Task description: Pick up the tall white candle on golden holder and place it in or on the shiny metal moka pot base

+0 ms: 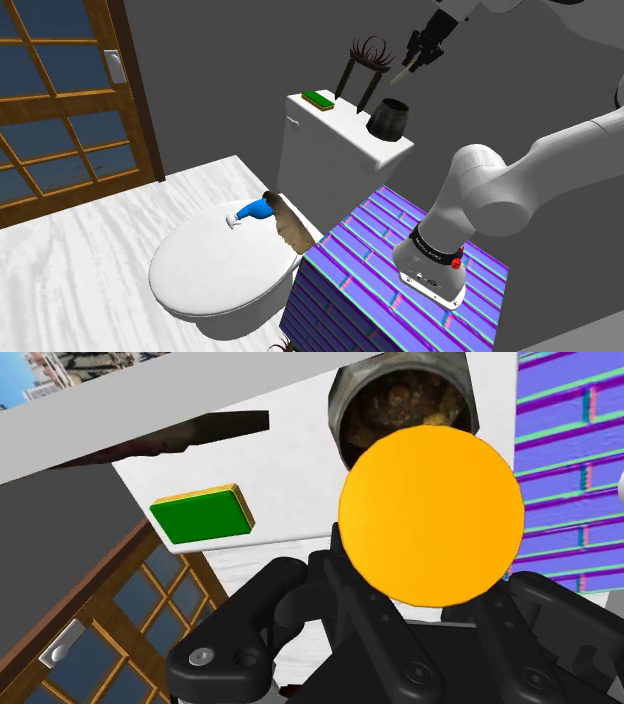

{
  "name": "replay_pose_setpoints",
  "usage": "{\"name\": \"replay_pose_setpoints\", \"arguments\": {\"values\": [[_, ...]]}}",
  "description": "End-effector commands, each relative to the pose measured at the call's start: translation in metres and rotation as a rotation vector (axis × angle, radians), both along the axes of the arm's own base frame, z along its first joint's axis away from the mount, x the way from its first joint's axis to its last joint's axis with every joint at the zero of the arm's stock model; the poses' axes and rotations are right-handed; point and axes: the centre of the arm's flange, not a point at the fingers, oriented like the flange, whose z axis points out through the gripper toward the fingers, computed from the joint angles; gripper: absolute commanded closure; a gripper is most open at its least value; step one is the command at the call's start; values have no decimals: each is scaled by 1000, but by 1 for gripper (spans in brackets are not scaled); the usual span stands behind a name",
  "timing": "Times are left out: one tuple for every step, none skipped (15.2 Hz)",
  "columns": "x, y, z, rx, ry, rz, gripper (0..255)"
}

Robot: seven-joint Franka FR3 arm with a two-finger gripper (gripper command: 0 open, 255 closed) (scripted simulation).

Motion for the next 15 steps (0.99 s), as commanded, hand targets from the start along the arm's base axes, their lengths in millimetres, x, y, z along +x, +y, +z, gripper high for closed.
{"name": "replay_pose_setpoints", "arguments": {"values": [[-10,-10,-26,38,29,-20,255],[-10,-10,-31,38,29,-20,255],[-10,-10,-36,38,29,-20,255],[-10,-10,-42,38,29,-20,255],[-10,-10,-47,38,29,-20,255],[-10,-10,-55,38,29,-20,255],[-10,-10,-55,38,29,-20,255],[-10,-10,-55,38,29,-20,255],[-10,-10,-55,38,29,-20,255],[-10,-10,-55,38,29,-20,255],[-10,-10,-55,38,29,-20,255],[-10,-10,-55,38,29,-20,255],[-10,-10,-55,38,29,-20,255],[-10,-10,-55,38,29,-20,255],[-9,-10,-57,38,29,-20,0]]}}
